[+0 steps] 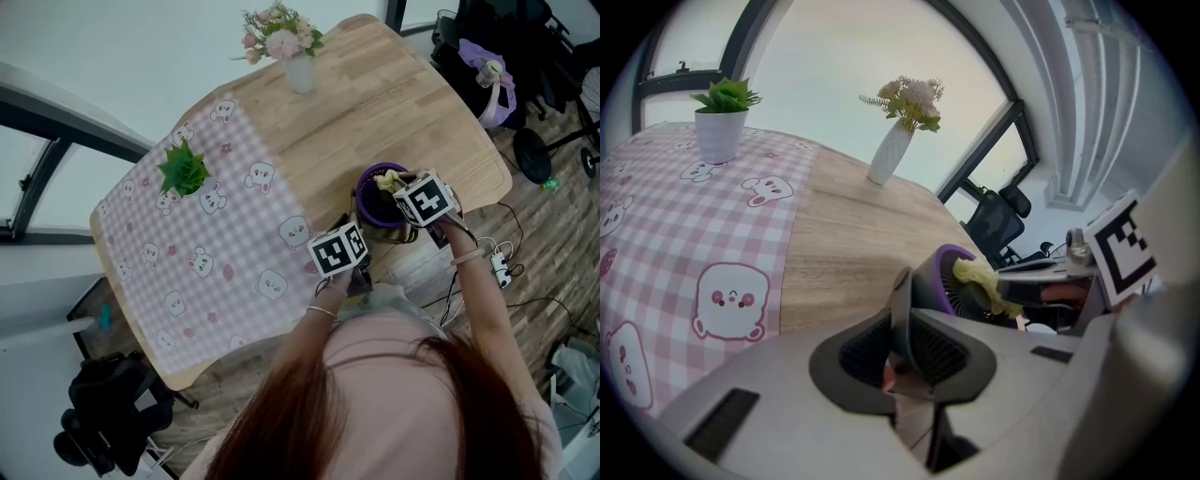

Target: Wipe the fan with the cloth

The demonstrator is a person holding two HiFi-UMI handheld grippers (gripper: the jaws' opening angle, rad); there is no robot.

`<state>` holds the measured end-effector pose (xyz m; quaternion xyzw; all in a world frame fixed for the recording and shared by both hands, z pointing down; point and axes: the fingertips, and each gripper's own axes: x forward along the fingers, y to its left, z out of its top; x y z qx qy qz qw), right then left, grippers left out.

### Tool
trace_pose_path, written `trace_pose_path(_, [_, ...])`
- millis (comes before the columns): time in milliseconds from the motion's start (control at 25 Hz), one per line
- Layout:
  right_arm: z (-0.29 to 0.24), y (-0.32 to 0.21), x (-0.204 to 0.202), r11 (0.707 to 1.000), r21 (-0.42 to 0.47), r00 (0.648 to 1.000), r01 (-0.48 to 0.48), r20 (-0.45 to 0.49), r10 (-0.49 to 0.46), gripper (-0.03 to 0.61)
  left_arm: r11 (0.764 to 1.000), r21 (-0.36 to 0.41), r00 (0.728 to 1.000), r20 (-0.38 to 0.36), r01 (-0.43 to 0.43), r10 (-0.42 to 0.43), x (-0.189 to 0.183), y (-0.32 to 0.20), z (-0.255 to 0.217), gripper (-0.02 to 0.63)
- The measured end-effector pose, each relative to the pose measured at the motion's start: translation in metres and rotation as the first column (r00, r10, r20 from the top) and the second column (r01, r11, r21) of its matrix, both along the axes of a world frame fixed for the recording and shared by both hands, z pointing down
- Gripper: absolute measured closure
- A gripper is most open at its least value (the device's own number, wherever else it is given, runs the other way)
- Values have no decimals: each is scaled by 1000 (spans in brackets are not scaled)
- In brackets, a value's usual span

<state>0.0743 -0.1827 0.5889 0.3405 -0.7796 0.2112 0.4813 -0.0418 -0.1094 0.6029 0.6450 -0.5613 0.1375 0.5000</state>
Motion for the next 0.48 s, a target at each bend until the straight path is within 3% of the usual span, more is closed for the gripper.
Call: trace_pose_path(480, [-1, 10, 7, 1000, 27, 999, -12, -31, 12, 552, 1000, 2, 1000, 12, 0, -1, 2, -1, -1, 555])
